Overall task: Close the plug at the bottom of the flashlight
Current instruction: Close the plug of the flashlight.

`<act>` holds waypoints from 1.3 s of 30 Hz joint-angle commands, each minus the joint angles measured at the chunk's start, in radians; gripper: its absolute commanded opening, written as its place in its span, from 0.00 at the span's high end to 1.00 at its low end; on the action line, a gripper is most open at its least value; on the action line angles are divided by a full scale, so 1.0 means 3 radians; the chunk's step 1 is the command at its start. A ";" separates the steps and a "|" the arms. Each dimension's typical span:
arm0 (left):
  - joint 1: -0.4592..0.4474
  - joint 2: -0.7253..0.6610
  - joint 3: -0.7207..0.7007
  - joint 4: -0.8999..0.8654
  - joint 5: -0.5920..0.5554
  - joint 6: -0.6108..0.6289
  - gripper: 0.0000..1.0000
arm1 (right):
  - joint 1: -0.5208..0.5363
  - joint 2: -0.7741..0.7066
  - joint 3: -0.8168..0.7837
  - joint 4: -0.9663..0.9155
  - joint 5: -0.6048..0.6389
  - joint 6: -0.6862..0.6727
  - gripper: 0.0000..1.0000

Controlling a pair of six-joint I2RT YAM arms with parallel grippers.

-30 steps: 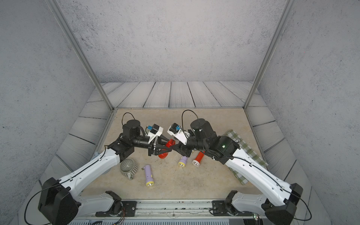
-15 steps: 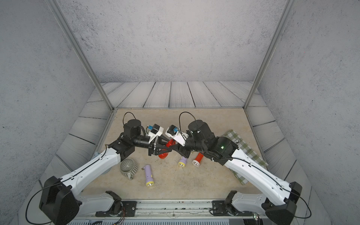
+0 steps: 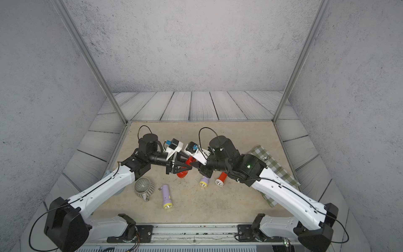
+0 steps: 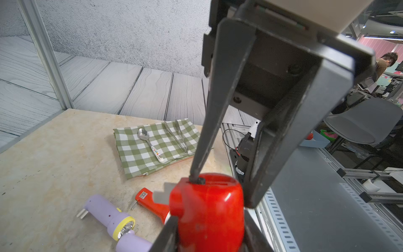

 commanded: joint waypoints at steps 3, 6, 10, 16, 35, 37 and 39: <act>0.0001 -0.0012 0.0141 0.0095 0.0054 -0.0013 1.00 | 0.0051 0.0049 0.0082 -0.0074 0.0048 -0.0026 0.71; 0.0001 -0.0024 0.0139 0.0096 0.0015 -0.0026 1.00 | 0.0064 0.0065 0.0087 -0.0081 0.0031 -0.0013 0.74; 0.0001 -0.0045 0.0122 0.0096 -0.0055 -0.0031 1.00 | 0.0086 0.0095 0.0109 -0.0118 0.0021 0.0008 0.78; 0.0006 -0.0053 0.0116 0.0096 -0.0104 -0.0036 1.00 | 0.0101 0.0096 0.0098 -0.0125 -0.0007 0.0030 0.83; 0.0016 -0.0113 0.0080 0.0143 -0.0138 -0.0062 1.00 | 0.0107 -0.0213 0.0100 -0.0153 -0.0098 0.0151 0.91; 0.0017 -0.0126 0.0064 0.0151 -0.0128 -0.0054 1.00 | 0.0105 -0.0296 0.0087 -0.0105 0.0070 0.0179 0.79; 0.0019 -0.0145 0.0055 0.0159 -0.0108 -0.0042 1.00 | 0.0102 -0.0396 0.0055 -0.0044 0.0180 0.0158 0.68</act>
